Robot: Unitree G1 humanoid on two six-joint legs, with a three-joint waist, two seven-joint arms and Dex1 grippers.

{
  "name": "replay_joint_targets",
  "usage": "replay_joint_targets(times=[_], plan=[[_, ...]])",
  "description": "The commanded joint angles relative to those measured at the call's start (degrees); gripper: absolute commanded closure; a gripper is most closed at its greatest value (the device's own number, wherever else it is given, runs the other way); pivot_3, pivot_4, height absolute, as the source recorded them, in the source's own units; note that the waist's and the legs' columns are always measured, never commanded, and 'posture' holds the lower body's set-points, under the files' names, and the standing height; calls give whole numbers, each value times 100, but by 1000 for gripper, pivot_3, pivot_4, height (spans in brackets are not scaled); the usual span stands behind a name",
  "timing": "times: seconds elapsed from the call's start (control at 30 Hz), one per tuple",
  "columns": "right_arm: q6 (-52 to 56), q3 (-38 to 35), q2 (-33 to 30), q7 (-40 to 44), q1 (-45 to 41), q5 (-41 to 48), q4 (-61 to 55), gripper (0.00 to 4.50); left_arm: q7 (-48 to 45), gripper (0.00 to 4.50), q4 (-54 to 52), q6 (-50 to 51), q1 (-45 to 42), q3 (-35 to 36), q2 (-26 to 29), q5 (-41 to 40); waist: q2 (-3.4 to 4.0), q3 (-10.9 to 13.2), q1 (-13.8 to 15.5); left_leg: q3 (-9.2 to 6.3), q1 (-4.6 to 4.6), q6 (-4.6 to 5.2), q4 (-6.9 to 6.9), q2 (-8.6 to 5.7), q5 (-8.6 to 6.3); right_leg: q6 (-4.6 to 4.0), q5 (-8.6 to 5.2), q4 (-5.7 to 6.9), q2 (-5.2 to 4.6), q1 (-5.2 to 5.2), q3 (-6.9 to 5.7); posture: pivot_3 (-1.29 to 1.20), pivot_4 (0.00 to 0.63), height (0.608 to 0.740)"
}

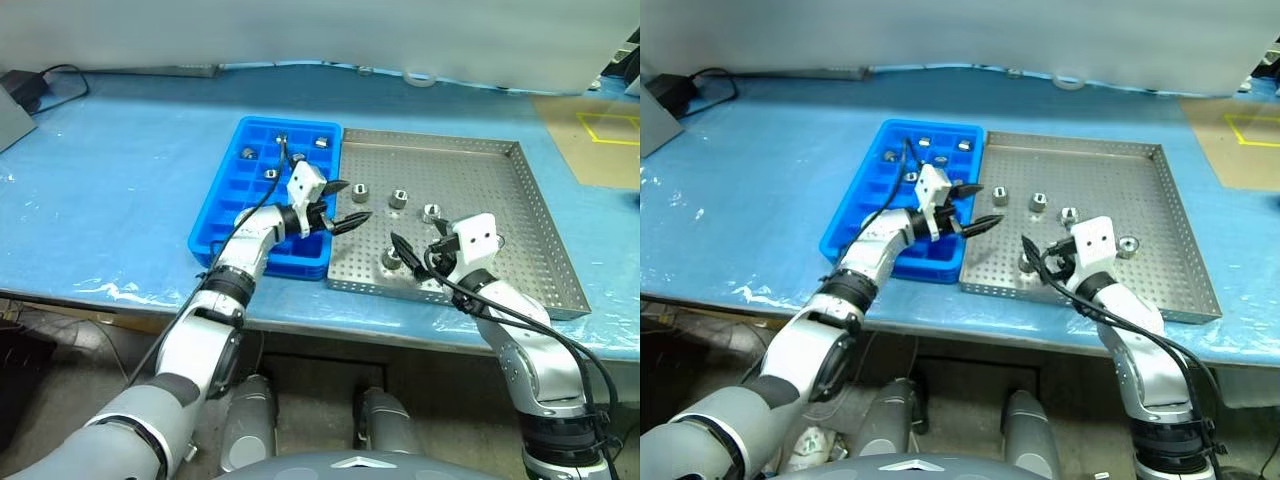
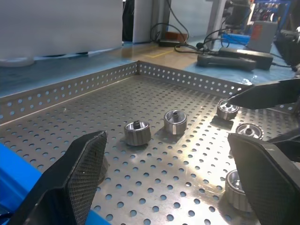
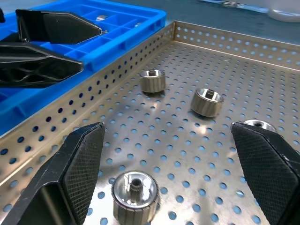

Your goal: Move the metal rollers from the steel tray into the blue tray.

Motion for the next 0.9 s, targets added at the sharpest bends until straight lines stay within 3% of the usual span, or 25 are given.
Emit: replay_joint_targets(times=[0.03,0.2,0.4,0.77,0.9], plan=[[-27,-215,33,-202,171,-93,-459,20,678,0,750,-125,-778,59,-163,246,0,0,-49,0,-1,1,1,-2,0,1,0,-1,0,0,1,-386,150,740],[-15,-306,256,-540,640,-208,-856,20,1727,0,1806,-37,-1750,89,-334,629,0,0,-258,-3,-3,6,1,-3,-5,10,0,-10,0,0,2,-487,150,740],[-5,-378,464,-834,1064,-359,-1251,20,2914,0,2337,431,-2432,-172,-305,1409,-1,0,-533,-5,-14,14,5,-6,-10,43,-17,-17,2,-7,1,-569,150,740],[-31,-431,582,-916,1298,-469,-1394,20,4359,0,2495,1318,-2359,-154,-266,2043,-1,0,-745,-8,-32,34,21,-11,-23,59,-26,-29,2,-7,-5,-587,150,740],[1,-428,562,-888,1237,-479,-1386,20,4182,0,2504,1405,-2231,-101,-379,2087,0,0,-747,-15,-46,53,32,-15,-34,23,-4,-46,0,-5,-6,-579,150,740]])
